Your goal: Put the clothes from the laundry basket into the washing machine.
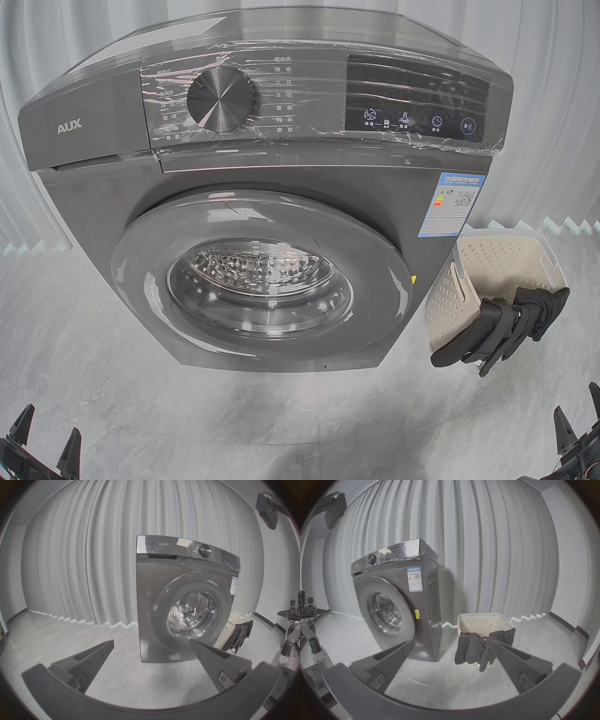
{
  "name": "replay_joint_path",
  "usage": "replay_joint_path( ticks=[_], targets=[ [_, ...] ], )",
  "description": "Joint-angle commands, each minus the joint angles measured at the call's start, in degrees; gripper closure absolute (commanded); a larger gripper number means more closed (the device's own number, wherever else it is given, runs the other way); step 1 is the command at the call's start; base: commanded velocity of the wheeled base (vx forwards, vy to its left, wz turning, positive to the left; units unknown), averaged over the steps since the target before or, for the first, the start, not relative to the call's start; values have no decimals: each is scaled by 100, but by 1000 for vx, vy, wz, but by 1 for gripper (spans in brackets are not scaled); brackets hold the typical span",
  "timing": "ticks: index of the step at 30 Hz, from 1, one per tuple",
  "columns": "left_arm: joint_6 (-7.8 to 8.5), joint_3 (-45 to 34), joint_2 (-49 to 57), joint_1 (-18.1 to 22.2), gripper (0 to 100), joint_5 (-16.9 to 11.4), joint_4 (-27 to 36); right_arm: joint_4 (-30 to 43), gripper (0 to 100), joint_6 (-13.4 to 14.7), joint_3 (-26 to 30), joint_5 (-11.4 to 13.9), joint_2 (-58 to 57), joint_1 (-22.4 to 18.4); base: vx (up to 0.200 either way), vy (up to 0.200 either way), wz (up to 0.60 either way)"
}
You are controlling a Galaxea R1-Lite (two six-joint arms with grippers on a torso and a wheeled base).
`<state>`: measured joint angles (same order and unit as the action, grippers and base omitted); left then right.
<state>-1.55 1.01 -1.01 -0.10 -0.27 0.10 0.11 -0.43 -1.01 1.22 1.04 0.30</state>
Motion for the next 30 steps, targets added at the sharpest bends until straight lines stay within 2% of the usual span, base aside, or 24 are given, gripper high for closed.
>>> replay_joint_path(
  ticks=[1, 11, 30],
  targets=[
    [-3, -84, 101, 1, 0, 0, -1, -2, 0, -1, 92, 1, -95, 5, 0, 200, 0],
    [-3, -84, 101, 1, 0, 0, -1, -2, 0, -1, 101, 1, -95, 5, 0, 200, 0],
    [5, -84, 101, 1, 0, 9, -1, -2, 0, 8, 92, 1, -95, 5, 0, 0, 0]
  ],
)
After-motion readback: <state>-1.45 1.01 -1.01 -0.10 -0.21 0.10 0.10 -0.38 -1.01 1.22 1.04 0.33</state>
